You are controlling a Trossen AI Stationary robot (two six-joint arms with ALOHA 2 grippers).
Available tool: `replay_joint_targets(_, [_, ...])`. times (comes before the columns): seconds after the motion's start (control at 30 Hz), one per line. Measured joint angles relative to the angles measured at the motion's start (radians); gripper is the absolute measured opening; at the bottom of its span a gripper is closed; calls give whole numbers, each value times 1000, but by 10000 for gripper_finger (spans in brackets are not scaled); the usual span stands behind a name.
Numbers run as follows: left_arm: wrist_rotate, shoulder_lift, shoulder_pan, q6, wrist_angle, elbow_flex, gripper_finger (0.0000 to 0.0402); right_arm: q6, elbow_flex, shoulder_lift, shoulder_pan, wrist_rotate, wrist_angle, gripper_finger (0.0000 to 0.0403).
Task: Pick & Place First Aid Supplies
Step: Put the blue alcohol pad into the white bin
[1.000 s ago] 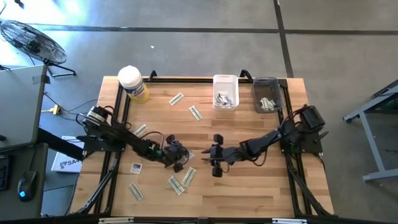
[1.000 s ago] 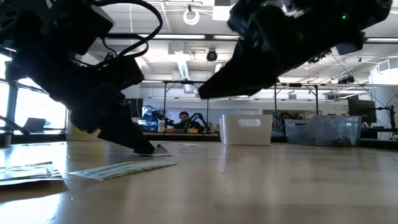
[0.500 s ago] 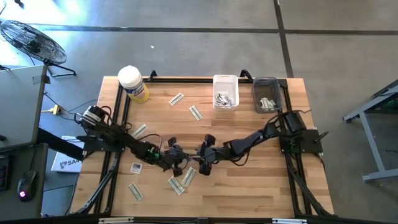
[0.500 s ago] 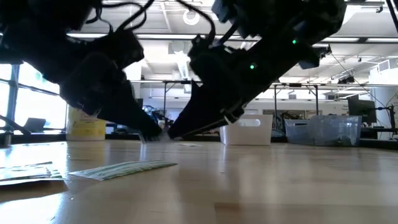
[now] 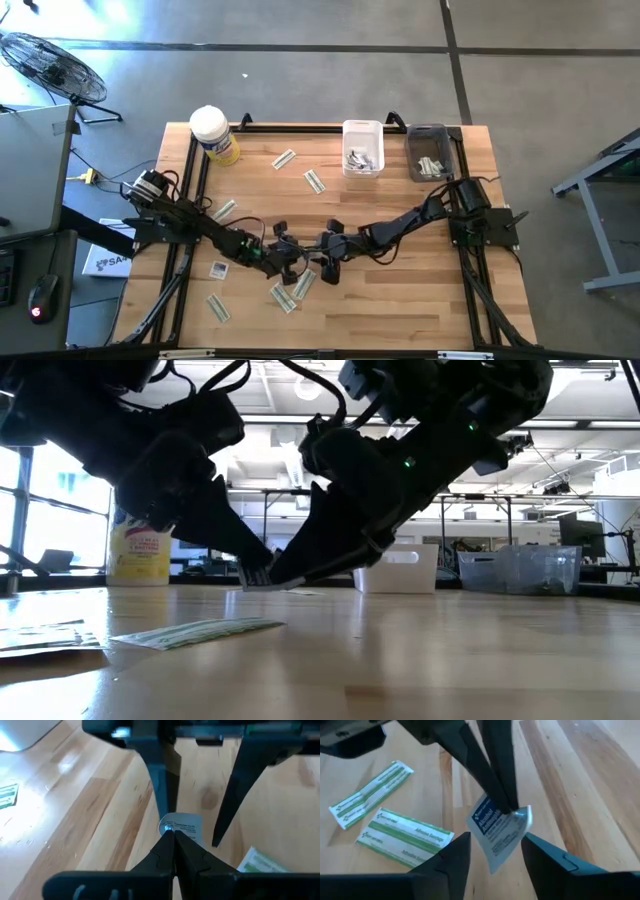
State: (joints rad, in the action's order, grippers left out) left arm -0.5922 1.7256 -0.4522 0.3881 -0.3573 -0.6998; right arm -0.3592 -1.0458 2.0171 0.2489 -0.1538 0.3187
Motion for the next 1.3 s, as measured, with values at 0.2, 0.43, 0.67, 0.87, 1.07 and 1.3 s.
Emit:
replay_joint_targets(0.2, [-2,0,0,-2,-31,0,0,-3,0,0,0,11,0,97])
replay_joint_targets(0.43, [37,-1,0,-41,-45,-1,6,-3,1,0,-1,3,-1,6])
replay_joint_targets(0.67, [68,-16,0,-43,38,-1,58,-25,1,0,-1,-11,-1,3])
replay_joint_targets(0.87, [117,-144,0,0,272,-1,120,-26,1,-10,-1,10,-32,2])
replay_joint_targets(1.07, [330,-255,-3,160,495,0,133,-42,1,-186,-28,-180,-302,2])
replay_joint_targets(1.3, [316,-258,-13,193,517,0,133,-42,-1,-438,-128,-460,-522,1])
